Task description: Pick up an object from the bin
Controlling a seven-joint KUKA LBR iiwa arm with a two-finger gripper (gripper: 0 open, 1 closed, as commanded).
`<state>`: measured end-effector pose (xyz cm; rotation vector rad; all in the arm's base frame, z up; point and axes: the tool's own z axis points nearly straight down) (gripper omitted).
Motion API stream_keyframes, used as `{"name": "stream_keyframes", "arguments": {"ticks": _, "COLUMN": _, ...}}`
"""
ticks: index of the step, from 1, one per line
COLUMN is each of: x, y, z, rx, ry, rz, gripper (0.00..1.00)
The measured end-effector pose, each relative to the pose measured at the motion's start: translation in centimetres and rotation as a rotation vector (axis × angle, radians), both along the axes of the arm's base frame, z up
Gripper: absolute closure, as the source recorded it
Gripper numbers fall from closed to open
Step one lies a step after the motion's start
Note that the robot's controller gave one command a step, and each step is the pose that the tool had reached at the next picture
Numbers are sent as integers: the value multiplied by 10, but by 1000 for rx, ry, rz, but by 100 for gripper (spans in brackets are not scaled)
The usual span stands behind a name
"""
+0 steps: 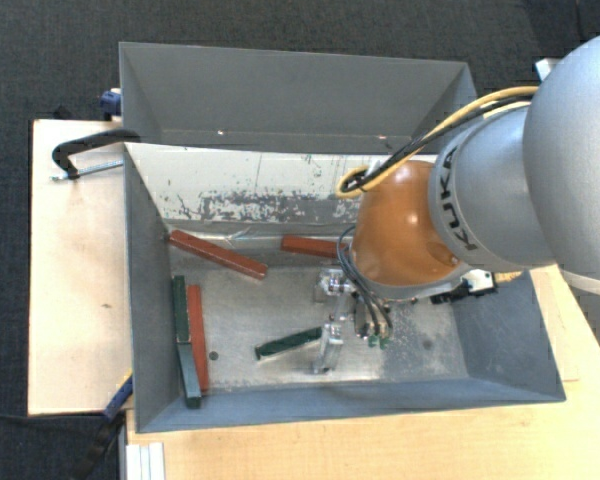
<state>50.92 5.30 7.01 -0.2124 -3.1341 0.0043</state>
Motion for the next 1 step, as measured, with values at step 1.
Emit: {"name": "stream_keyframes", "arguments": {"ticks": 1, "x": 19, "y": 29, "z": 1, "rx": 5, "ry": -5, "rz": -50, "gripper": 100}}
